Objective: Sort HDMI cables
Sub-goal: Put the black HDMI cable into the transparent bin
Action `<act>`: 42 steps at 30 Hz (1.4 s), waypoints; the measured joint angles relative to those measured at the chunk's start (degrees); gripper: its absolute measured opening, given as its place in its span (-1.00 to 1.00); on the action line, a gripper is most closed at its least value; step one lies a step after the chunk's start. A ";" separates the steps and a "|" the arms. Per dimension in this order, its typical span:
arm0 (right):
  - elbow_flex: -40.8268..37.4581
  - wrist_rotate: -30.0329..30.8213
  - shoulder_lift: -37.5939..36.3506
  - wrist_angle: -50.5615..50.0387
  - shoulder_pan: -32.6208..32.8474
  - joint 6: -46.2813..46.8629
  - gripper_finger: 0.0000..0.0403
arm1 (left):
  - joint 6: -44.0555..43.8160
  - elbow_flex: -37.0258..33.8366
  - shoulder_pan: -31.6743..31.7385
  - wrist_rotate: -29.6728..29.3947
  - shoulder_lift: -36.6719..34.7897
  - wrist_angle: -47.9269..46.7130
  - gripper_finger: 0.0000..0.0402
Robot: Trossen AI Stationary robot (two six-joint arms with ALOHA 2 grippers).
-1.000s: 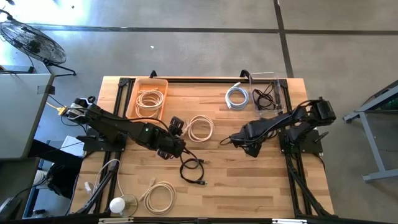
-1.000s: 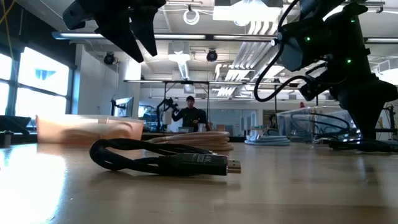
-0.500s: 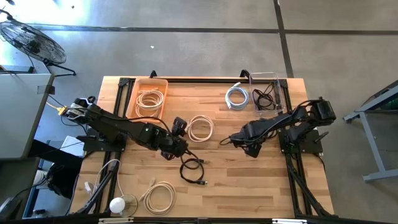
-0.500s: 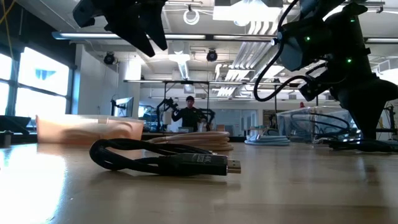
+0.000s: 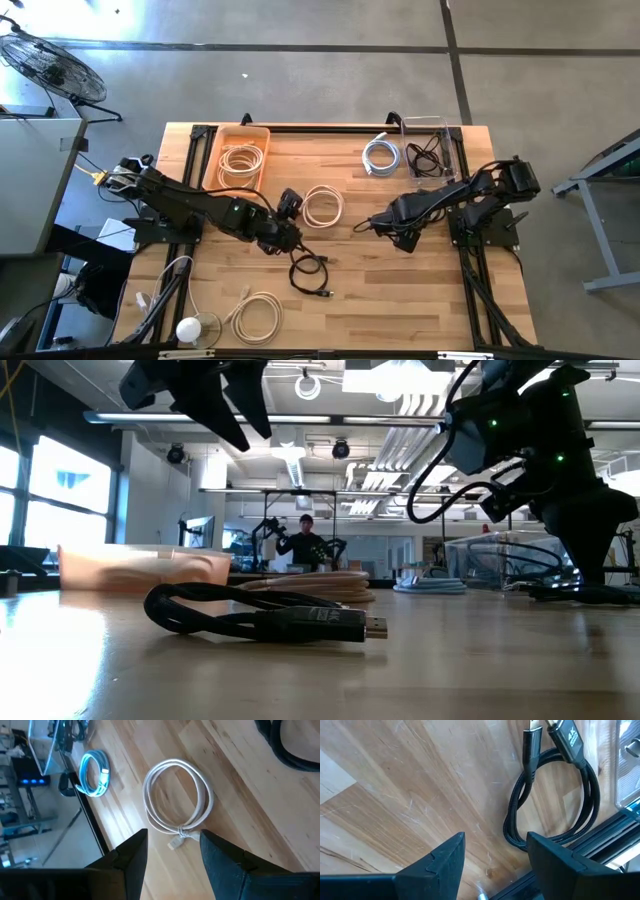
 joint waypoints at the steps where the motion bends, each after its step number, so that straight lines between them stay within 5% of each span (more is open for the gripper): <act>1: 0.00 -0.02 0.00 -0.02 0.00 0.00 0.01 | 0.71 0.00 0.00 -0.02 0.00 0.33 -0.13; 10: -0.49 0.00 -0.01 0.10 -0.03 -0.40 0.01 | 1.79 -0.02 0.00 -0.56 0.00 3.19 -0.13; 23: -11.22 -0.28 -0.23 5.37 -0.02 -1.27 0.01 | 4.57 -0.02 0.00 -0.54 0.02 6.09 -0.13; 42: -11.69 -1.57 -0.32 10.17 -3.12 -8.17 -0.05 | 4.41 -0.07 -0.02 -0.18 0.02 7.41 -0.13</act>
